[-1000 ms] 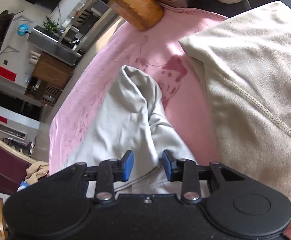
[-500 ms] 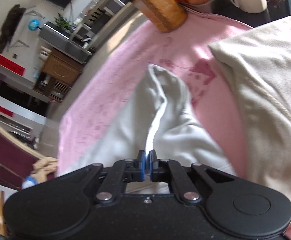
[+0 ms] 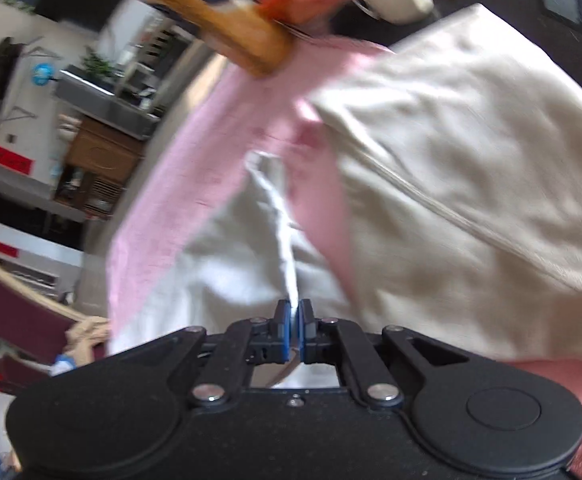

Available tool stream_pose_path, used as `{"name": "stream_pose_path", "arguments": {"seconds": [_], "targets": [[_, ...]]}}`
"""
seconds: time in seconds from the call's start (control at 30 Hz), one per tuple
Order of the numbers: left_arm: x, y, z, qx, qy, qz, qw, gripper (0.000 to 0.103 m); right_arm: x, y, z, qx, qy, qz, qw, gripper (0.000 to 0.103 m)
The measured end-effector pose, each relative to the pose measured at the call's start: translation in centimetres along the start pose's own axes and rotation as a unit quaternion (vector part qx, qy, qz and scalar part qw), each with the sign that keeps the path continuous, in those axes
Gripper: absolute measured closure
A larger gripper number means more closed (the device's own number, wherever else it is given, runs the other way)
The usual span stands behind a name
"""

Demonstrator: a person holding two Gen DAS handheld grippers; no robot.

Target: Fold clothes

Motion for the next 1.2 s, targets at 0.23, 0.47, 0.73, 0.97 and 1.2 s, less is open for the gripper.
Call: {"name": "stream_pose_path", "arguments": {"seconds": [0.23,0.47,0.73,0.97,1.2], "targets": [[-1.0,-2.3,0.9,-0.062,0.055,0.032,0.9961,0.068,-1.4,-1.6,0.8,-0.006,0.058,0.025,0.998,0.095],[-1.1,-4.7,2.8,-0.142,0.11,0.081,0.9804,0.074,-1.7,-2.3,0.9,-0.02,0.056,0.021,0.998,0.095],[0.8,-5.4,3.2,-0.151,0.046,0.039,0.9868,0.077,-1.6,-2.4,1.1,-0.023,0.065,0.025,0.997,0.094],[2.9,-5.3,3.5,-0.139,-0.036,-0.002,0.9897,0.076,-1.4,-2.4,1.1,-0.024,0.066,0.029,0.997,0.094],[1.6,-5.9,3.5,-0.161,0.005,0.015,0.9869,0.066,-1.5,-2.4,1.1,-0.025,0.067,0.028,0.997,0.094]]}}
Point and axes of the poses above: each gripper's, at about its wrist camera, not at the fingertips, and y roughly against the way its jaws point, x to its right, z to its underside, the point moved 9 cm from there along -y, roughly the way its jaws point, and after that the axes turned 10 degrees about -x, right-handed, at the moved point
